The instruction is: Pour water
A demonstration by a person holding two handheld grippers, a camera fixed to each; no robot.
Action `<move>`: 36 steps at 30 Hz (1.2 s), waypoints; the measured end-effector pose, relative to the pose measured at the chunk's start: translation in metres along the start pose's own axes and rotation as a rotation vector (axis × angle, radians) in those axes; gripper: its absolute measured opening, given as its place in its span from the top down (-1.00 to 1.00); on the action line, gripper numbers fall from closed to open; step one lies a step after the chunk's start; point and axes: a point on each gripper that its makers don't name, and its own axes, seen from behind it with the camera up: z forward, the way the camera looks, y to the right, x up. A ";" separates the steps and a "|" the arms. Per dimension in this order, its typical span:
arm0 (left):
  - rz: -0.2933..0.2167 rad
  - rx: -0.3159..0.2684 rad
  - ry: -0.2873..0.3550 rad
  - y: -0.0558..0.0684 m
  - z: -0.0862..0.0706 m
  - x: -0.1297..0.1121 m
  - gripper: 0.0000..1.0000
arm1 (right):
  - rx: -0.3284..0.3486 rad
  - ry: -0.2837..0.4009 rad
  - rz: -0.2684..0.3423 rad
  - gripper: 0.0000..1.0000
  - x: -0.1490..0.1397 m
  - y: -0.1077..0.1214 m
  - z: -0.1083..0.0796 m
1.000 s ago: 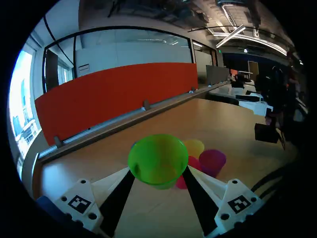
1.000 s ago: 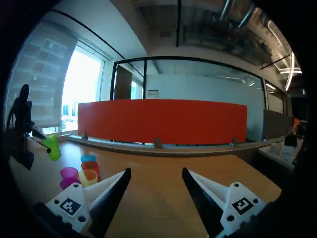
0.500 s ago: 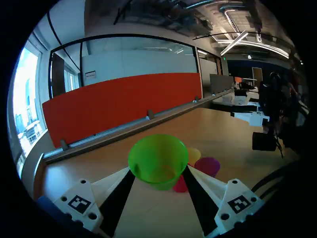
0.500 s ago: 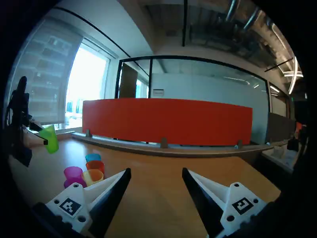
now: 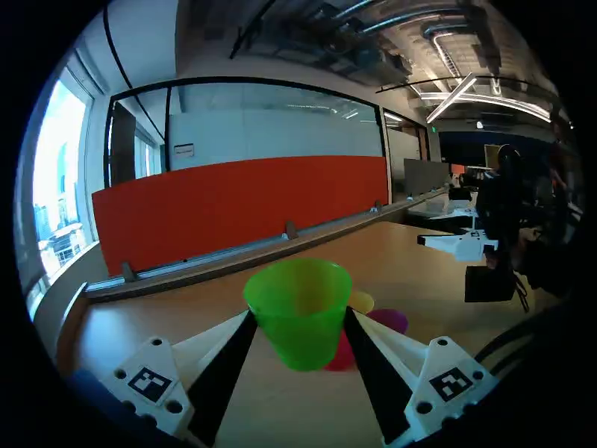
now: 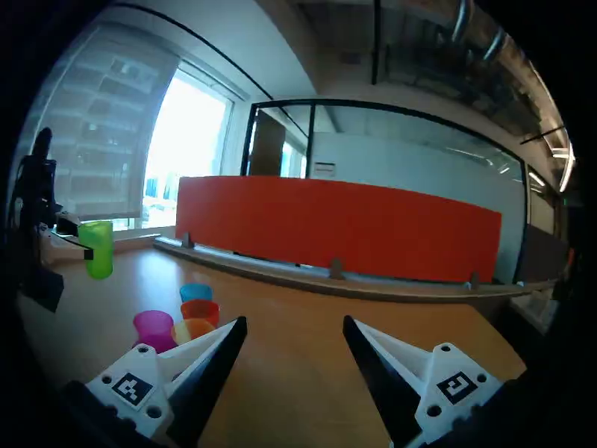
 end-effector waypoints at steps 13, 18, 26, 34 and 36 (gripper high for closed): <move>-0.055 0.008 0.022 0.006 -0.007 -0.013 -0.66 | 0.175 -0.061 -0.115 -1.00 0.009 -0.053 0.045; -0.041 0.012 0.017 0.009 -0.011 -0.020 -0.66 | 0.264 -0.115 -0.152 -1.00 0.007 -0.074 0.064; -0.017 0.029 0.005 0.007 -0.015 -0.029 -0.66 | 0.379 -0.209 -0.158 -1.00 -0.003 -0.100 0.095; -0.009 0.041 -0.001 0.002 -0.017 -0.034 -0.66 | 0.446 -0.269 -0.174 -1.00 -0.007 -0.116 0.121; -0.009 0.043 -0.001 0.000 -0.017 -0.036 -0.66 | 0.458 -0.278 -0.180 -1.00 -0.008 -0.120 0.127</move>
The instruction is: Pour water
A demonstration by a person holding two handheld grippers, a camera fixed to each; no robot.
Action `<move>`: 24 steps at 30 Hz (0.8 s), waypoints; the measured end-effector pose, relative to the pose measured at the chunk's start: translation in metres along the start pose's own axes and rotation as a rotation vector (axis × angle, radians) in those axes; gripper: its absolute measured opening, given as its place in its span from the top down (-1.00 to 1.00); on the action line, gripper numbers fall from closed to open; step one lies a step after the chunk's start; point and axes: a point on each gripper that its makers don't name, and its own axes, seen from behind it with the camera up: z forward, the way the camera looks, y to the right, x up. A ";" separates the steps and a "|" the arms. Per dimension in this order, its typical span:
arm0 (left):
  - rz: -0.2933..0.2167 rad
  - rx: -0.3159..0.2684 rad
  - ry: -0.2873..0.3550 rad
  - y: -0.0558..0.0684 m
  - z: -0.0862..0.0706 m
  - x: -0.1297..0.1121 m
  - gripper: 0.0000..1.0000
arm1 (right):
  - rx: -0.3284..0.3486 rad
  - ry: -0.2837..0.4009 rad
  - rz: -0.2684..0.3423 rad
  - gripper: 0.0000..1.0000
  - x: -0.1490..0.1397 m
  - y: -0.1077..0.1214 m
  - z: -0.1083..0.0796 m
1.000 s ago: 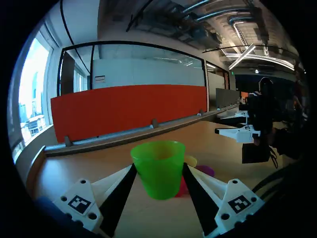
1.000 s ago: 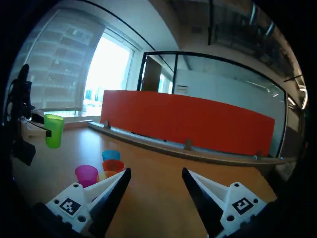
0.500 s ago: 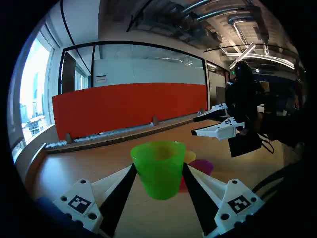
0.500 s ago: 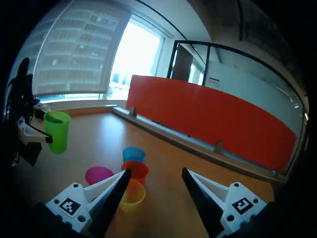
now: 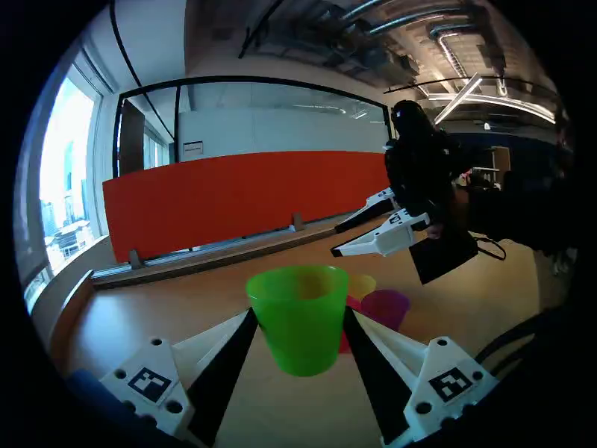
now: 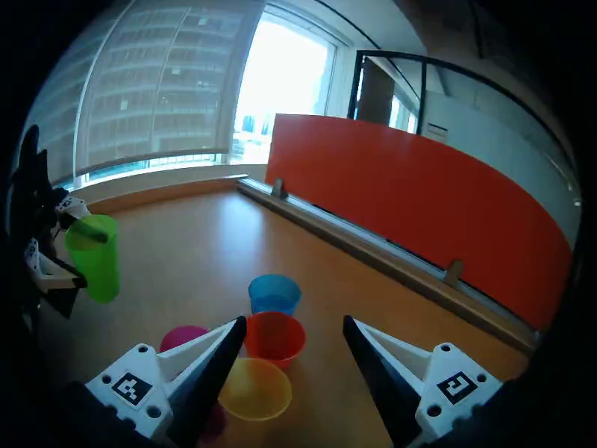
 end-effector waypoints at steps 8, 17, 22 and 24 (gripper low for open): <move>-0.001 0.002 -0.002 -0.002 0.003 -0.004 -0.66 | 0.066 -0.080 -0.030 -1.00 -0.006 -0.005 0.029; 0.006 0.004 -0.004 -0.003 0.004 -0.005 -0.66 | 0.142 -0.166 -0.044 -1.00 -0.007 -0.015 0.060; 0.006 0.010 -0.005 -0.007 0.006 -0.007 -0.65 | 0.158 -0.212 -0.045 -1.00 -0.009 -0.016 0.076; 0.003 0.011 -0.006 -0.008 0.007 -0.007 -0.65 | 0.168 -0.230 -0.047 -1.00 -0.011 -0.019 0.082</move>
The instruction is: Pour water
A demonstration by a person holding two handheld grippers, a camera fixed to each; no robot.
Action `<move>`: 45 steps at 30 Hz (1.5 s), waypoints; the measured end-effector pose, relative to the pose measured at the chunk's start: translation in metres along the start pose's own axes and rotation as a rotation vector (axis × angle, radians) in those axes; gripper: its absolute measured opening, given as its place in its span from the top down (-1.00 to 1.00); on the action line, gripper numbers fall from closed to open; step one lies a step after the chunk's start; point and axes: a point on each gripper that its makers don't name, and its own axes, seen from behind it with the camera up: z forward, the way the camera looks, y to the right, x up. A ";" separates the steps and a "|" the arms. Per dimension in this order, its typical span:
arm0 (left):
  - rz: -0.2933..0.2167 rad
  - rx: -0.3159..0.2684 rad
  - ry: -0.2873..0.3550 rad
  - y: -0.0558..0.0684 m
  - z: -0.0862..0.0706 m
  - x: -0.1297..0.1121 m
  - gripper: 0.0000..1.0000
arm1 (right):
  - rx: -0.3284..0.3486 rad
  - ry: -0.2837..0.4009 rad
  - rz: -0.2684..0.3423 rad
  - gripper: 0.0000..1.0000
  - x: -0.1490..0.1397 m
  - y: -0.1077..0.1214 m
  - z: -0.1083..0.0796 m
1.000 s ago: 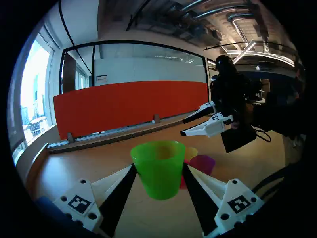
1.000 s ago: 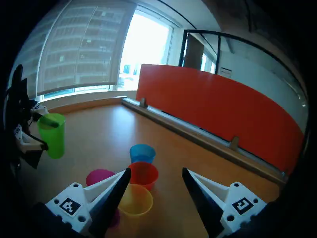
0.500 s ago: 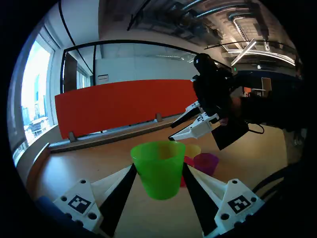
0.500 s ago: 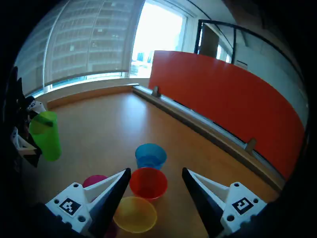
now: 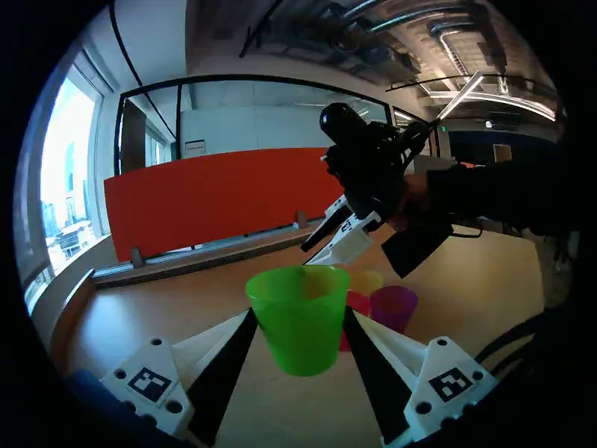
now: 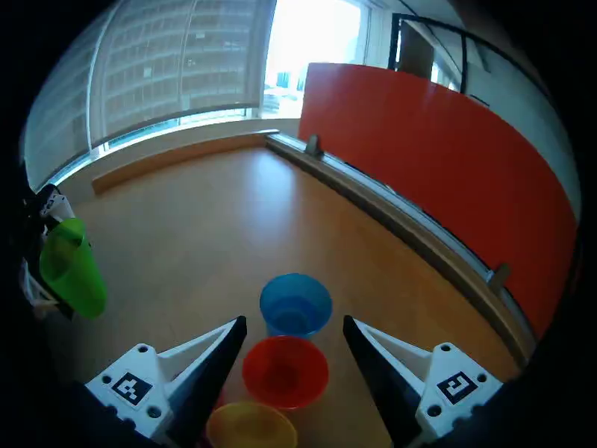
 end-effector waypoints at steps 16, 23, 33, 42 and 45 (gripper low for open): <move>-0.008 0.004 -0.001 -0.009 0.001 -0.004 -0.66 | 0.026 -0.109 -0.012 -1.00 -0.001 -0.001 0.032; -0.006 0.006 -0.002 -0.012 0.000 -0.005 -0.66 | 0.024 -0.153 -0.008 -1.00 -0.006 0.001 0.039; -0.005 0.004 -0.005 -0.015 0.001 -0.006 -0.66 | 0.024 -0.229 0.016 -1.00 -0.015 0.004 0.043; -0.007 0.006 -0.005 -0.018 0.002 -0.007 -0.66 | 0.025 -0.274 0.014 -1.00 -0.014 0.002 0.046; -0.006 0.004 -0.003 -0.018 0.002 -0.006 -0.66 | 0.020 -0.281 0.013 -1.00 -0.014 0.001 0.047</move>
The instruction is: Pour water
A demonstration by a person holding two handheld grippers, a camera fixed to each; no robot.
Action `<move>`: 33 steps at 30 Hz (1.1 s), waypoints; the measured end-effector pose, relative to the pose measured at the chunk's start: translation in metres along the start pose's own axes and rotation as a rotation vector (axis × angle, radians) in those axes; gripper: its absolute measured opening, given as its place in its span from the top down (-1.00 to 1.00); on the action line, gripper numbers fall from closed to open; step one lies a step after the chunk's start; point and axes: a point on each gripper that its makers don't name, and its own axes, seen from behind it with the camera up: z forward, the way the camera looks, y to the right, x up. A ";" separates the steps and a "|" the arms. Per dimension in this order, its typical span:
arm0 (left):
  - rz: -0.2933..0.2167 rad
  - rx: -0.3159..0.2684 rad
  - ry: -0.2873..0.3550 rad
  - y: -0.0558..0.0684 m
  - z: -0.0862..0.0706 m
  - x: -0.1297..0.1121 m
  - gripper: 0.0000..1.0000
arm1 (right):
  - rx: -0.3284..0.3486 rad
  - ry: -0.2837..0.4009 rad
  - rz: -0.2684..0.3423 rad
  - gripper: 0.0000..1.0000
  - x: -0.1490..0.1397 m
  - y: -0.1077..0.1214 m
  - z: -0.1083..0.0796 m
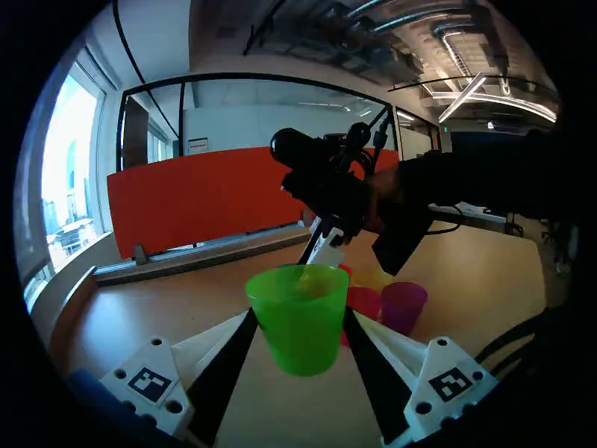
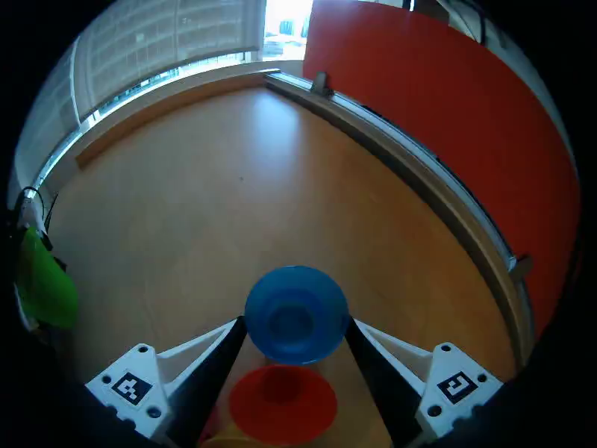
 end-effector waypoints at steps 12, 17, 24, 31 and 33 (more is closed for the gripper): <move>-0.003 0.000 0.004 0.000 -0.001 -0.001 -0.66 | 0.003 -0.005 0.034 -0.84 -0.003 0.000 0.000; -0.004 0.006 0.006 -0.003 -0.002 0.000 -0.66 | 0.023 0.015 0.051 -0.84 0.001 -0.005 -0.002; 0.001 0.016 0.010 -0.005 -0.005 0.004 -0.65 | 0.027 0.073 0.065 -0.83 0.015 -0.007 -0.012; 0.010 0.019 0.020 -0.001 -0.008 0.012 -0.66 | 0.019 0.159 0.077 -0.82 0.026 -0.009 -0.036; 0.013 0.018 0.022 0.001 -0.009 0.014 -0.66 | 0.014 0.188 0.080 -0.82 0.027 -0.009 -0.045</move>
